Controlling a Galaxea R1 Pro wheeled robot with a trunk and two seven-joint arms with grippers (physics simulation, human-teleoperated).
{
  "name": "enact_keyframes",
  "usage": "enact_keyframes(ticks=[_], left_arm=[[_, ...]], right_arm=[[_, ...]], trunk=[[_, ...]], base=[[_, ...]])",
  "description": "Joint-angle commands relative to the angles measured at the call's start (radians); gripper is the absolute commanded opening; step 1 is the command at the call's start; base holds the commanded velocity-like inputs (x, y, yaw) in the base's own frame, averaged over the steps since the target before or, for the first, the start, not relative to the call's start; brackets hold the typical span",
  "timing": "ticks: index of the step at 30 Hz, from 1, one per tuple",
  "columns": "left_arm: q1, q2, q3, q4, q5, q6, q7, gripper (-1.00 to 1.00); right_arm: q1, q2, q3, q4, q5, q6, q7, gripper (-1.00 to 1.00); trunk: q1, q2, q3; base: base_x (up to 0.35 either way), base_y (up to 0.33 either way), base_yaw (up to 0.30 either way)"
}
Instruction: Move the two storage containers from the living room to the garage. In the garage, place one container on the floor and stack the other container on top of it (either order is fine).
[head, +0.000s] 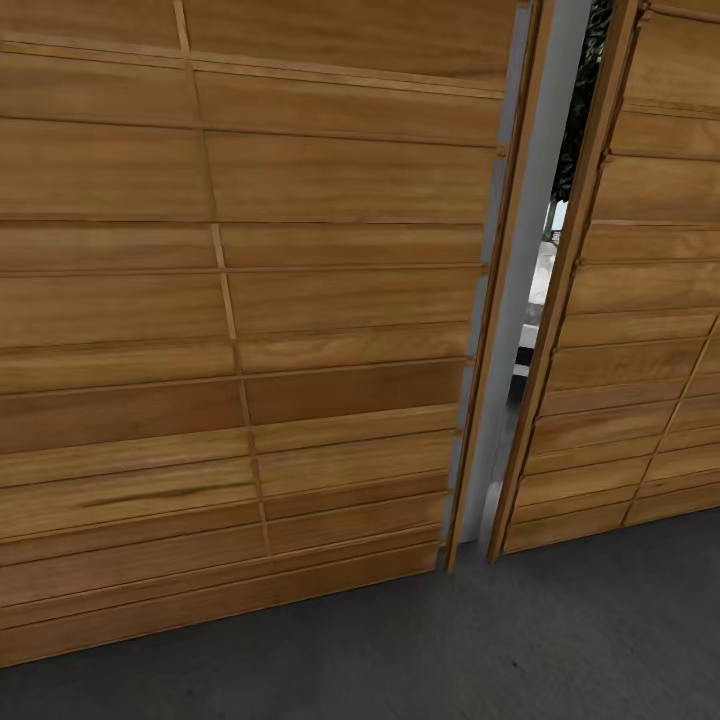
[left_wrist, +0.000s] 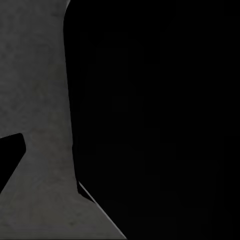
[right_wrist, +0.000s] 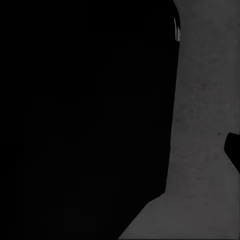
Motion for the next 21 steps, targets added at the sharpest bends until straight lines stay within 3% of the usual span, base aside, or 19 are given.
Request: enact_keyframes(ticks=[1,10,13,21], left_arm=[[0.006,-0.006,0.001,-0.002,-0.001,-0.004,-0.002,1.00],[0.038,-0.056,0.002,-0.002,-0.002,-0.006,-0.002,1.00],[0.038,-0.073,0.002,-0.002,-0.002,-0.006,-0.002,1.00],[0.038,-0.075,0.002,-0.002,-0.002,-0.006,-0.002,1.00]], right_arm=[[-0.006,0.006,0.001,-0.001,0.001,-0.004,-0.001,1.00],[-0.057,0.056,0.001,-0.002,0.002,0.004,-0.002,1.00],[-0.070,0.058,0.001,-0.002,0.002,0.003,-0.002,1.00],[-0.071,0.058,-0.001,-0.002,0.002,0.003,-0.002,1.00]], trunk=[[0.000,0.000,0.000],[0.000,0.000,0.000],[0.000,0.000,0.000],[0.000,0.000,0.000]], base=[[0.000,0.000,0.000],[0.000,0.000,0.000],[0.000,0.000,0.000],[0.000,0.000,0.000]])
